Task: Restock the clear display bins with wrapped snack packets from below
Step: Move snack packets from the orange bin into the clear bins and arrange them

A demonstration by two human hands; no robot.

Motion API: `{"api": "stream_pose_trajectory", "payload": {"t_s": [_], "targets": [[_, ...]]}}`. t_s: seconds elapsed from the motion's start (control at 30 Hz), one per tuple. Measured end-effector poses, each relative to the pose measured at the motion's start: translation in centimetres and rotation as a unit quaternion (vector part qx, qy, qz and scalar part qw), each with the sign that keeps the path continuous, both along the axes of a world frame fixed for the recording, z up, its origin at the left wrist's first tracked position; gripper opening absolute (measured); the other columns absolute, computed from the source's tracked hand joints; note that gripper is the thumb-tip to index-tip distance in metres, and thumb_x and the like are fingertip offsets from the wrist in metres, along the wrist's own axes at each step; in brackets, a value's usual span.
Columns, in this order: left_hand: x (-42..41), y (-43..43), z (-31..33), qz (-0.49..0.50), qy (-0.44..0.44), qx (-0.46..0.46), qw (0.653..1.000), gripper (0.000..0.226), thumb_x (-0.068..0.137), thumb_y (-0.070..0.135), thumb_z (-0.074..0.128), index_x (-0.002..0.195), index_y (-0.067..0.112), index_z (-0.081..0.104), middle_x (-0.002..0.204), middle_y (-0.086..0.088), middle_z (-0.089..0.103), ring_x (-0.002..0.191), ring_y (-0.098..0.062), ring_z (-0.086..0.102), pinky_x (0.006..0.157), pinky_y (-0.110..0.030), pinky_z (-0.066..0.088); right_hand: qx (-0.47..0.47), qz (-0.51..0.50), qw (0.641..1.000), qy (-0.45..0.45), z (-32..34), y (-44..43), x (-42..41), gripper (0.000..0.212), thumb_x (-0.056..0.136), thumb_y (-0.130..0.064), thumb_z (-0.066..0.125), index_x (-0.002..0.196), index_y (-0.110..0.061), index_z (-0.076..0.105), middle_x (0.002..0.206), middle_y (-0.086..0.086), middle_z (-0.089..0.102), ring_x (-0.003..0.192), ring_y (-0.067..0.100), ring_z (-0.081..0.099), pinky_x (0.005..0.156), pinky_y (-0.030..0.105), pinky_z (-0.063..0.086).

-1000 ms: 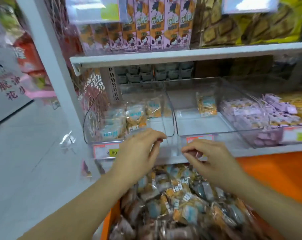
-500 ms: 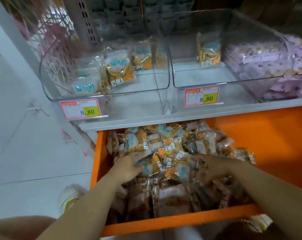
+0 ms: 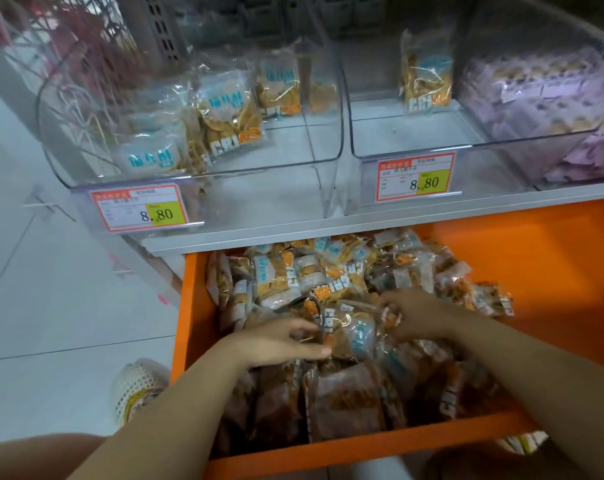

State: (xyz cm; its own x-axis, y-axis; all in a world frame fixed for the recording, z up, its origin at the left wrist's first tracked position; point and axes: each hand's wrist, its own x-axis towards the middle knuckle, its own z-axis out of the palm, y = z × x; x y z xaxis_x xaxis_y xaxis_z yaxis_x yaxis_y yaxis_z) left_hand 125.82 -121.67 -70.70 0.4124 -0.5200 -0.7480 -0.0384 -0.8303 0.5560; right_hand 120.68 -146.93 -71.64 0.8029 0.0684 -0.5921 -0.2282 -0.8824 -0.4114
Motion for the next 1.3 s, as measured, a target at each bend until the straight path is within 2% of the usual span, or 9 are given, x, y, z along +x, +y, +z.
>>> {"api": "stream_pose_trajectory", "payload": {"t_s": [0.1, 0.2, 0.33, 0.5, 0.6, 0.7, 0.97, 1.1, 1.3], "targets": [[-0.4, -0.8, 1.2, -0.057, 0.065, 0.001, 0.996, 0.077, 0.078, 0.067, 0.056, 0.145, 0.039, 0.032, 0.154, 0.008, 0.028, 0.139, -0.012, 0.028, 0.112, -0.029, 0.024, 0.037, 0.015, 0.999, -0.028, 0.7, 1.2, 0.3, 0.037, 0.084, -0.015, 0.066, 0.119, -0.02, 0.059, 0.106, -0.005, 0.054, 0.086, 0.004, 0.052, 0.068, 0.015, 0.041], [-0.6, -1.2, 2.0, -0.12, 0.069, 0.031, 0.99, 0.073, 0.081, 0.062, 0.06, 0.145, 0.04, 0.03, 0.156, 0.011, 0.023, 0.141, -0.012, 0.024, 0.106, -0.025, 0.023, 0.074, 0.003, 0.997, 0.018, 1.5, 2.5, 0.6, 0.034, 0.087, -0.024, 0.062, 0.12, -0.019, 0.058, 0.114, 0.0, 0.058, 0.092, 0.009, 0.054, 0.076, 0.021, 0.044], [-1.4, -2.2, 2.2, -0.171, 0.007, 0.055, 0.984, 0.062, 0.084, 0.051, 0.063, 0.14, 0.037, 0.039, 0.152, 0.007, 0.032, 0.137, -0.014, 0.031, 0.108, -0.028, 0.031, 0.066, -0.008, 0.994, 0.092, 2.4, 3.6, 0.7, 0.06, 0.088, -0.045, 0.057, 0.142, -0.027, 0.037, 0.147, 0.001, 0.037, 0.129, 0.02, 0.039, 0.095, 0.031, 0.035], [-1.4, -2.5, 2.4, -0.197, -0.039, 0.085, 0.976, 0.062, 0.089, 0.049, 0.057, 0.145, 0.033, 0.034, 0.153, 0.005, 0.031, 0.137, -0.016, 0.033, 0.106, -0.028, 0.031, 0.112, -0.061, 0.984, 0.128, 3.2, 3.9, 0.7, 0.087, 0.074, -0.073, 0.048, 0.148, -0.033, 0.025, 0.158, -0.003, 0.016, 0.143, 0.023, 0.019, 0.11, 0.04, 0.021], [-1.5, -2.4, 2.2, -0.211, -0.032, 0.097, 0.972, 0.063, 0.091, 0.052, 0.053, 0.147, 0.034, 0.029, 0.156, 0.005, 0.026, 0.14, -0.017, 0.029, 0.107, -0.03, 0.029, 0.06, -0.042, 0.993, 0.098, 2.1, 4.1, 0.6, 0.072, 0.086, -0.057, 0.054, 0.146, -0.023, 0.031, 0.154, 0.002, 0.029, 0.137, 0.022, 0.033, 0.105, 0.033, 0.03], [-1.9, -2.6, 1.7, -0.198, -0.043, 0.093, 0.975, 0.06, 0.093, 0.046, 0.053, 0.146, 0.029, 0.032, 0.152, 0.002, 0.034, 0.135, -0.019, 0.037, 0.102, -0.03, 0.036, 0.013, -0.009, 0.999, 0.033, 0.5, 4.1, 0.8, 0.041, 0.092, -0.03, 0.059, 0.13, -0.015, 0.052, 0.13, 0.006, 0.055, 0.108, 0.017, 0.055, 0.081, 0.026, 0.042], [-2.8, -2.7, 0.7, -0.185, -0.098, 0.063, 0.976, 0.031, 0.095, 0.03, 0.054, 0.123, 0.016, 0.057, 0.118, -0.004, 0.058, 0.09, -0.014, 0.049, 0.073, -0.026, 0.039, -0.017, 0.007, 0.999, -0.049, -1.1, 3.4, 0.6, 0.014, 0.087, -0.013, 0.064, 0.099, -0.007, 0.067, 0.093, 0.002, 0.058, 0.079, 0.011, 0.053, 0.055, 0.014, 0.034], [-3.0, -2.1, 0.6, -0.16, -0.12, 0.049, 0.979, 0.022, 0.096, 0.024, 0.052, 0.115, 0.015, 0.059, 0.105, -0.003, 0.055, 0.086, -0.013, 0.046, 0.067, -0.024, 0.036, -0.019, 0.017, 0.994, -0.103, -0.1, 3.4, 0.3, 0.008, 0.085, -0.007, 0.063, 0.087, -0.008, 0.07, 0.091, 0.001, 0.062, 0.08, 0.011, 0.056, 0.058, 0.012, 0.037], [-2.6, -0.2, 2.9, -0.041, -0.162, 0.019, 0.986, 0.005, 0.097, 0.019, 0.047, 0.099, 0.018, 0.052, 0.085, 0.004, 0.045, 0.081, -0.015, 0.05, 0.062, -0.024, 0.044, -0.01, -0.019, 0.984, -0.179, 4.3, 3.2, -0.2, 0.016, 0.088, -0.012, 0.06, 0.102, -0.011, 0.068, 0.11, 0.003, 0.066, 0.072, 0.009, 0.056, 0.077, 0.024, 0.048]]}}
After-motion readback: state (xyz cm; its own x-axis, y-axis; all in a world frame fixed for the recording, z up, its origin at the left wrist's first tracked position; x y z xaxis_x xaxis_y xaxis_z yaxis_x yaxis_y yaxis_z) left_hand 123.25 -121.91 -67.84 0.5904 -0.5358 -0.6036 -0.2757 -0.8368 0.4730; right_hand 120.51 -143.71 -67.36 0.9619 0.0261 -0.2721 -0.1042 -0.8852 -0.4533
